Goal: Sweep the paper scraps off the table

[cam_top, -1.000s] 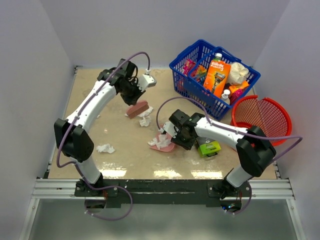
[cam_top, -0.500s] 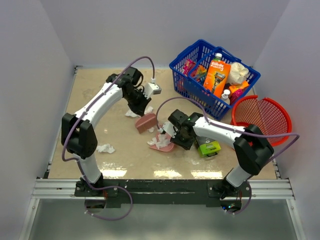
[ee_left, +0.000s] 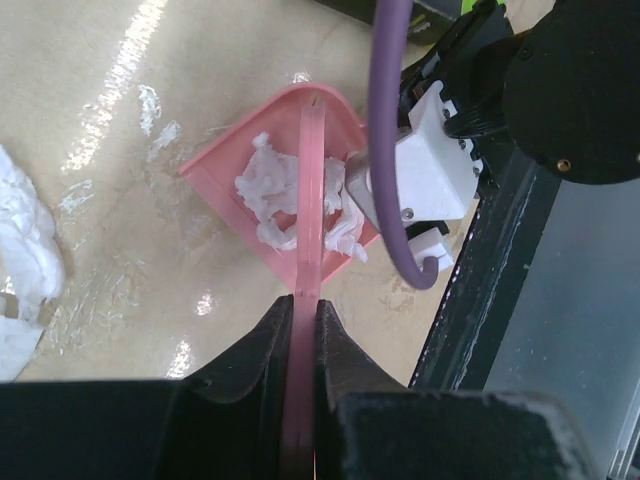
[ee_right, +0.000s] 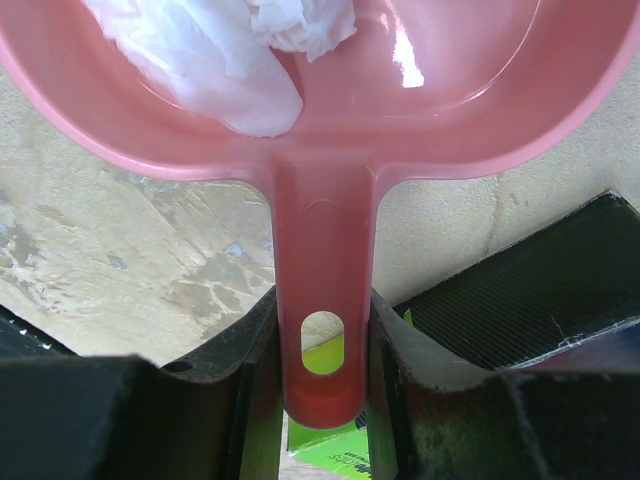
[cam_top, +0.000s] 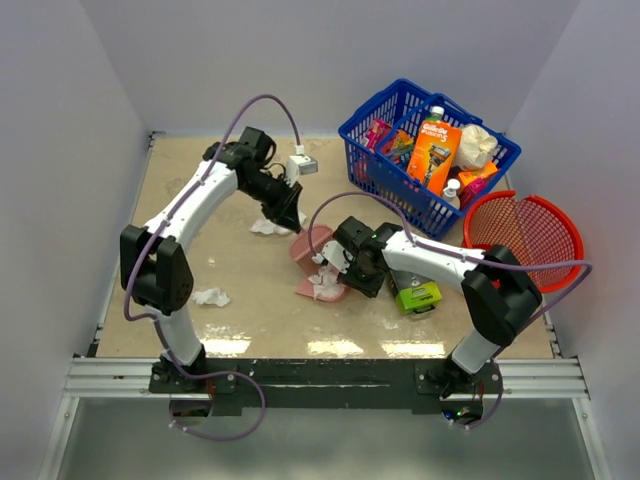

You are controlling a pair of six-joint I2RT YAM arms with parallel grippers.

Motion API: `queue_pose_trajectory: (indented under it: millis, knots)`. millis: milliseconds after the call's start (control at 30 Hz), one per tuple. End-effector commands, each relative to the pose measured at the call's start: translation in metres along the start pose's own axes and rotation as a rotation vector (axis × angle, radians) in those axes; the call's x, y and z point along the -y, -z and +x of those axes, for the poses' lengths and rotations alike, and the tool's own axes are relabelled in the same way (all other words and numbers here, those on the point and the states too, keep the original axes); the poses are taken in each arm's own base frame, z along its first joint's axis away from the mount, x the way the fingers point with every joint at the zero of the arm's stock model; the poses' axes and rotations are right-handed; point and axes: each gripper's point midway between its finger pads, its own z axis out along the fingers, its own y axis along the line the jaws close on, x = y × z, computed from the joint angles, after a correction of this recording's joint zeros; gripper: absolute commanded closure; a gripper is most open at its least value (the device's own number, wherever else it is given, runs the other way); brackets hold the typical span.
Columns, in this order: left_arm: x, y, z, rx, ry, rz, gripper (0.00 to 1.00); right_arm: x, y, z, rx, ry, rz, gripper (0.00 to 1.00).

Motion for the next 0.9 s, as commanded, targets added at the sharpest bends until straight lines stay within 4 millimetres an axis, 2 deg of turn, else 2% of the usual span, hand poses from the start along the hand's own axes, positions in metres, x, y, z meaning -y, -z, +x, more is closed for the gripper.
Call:
queue_pose_trajectory:
  millis: [0,133,233,433,533,733,867]
  knots:
    - [0.014,0.037,-0.013,0.131,0.036,0.047,1.00,0.004,0.007,-0.008,0.048,-0.019,0.018,1.00]
    - [0.015,0.039,-0.010,0.144,0.049,0.061,1.00,0.007,0.006,-0.011,0.058,-0.016,0.027,1.00]
    - [0.013,0.044,-0.015,0.156,0.031,0.035,1.00,0.008,0.005,-0.014,0.056,-0.010,0.028,1.00]
    - [-0.036,0.069,-0.011,0.097,-0.002,-0.290,1.00,0.009,0.001,-0.016,0.060,-0.010,0.029,1.00]
    - [-0.053,0.083,-0.007,0.086,-0.003,-0.397,1.00,0.010,0.001,-0.018,0.081,-0.011,0.036,1.00]
    - [-0.079,0.121,-0.008,0.051,-0.114,-0.643,1.00,0.012,-0.002,-0.026,0.125,-0.016,0.045,1.00]
    - [-0.087,0.136,-0.010,0.045,-0.131,-0.736,1.00,0.011,-0.006,-0.026,0.130,-0.025,0.046,1.00]
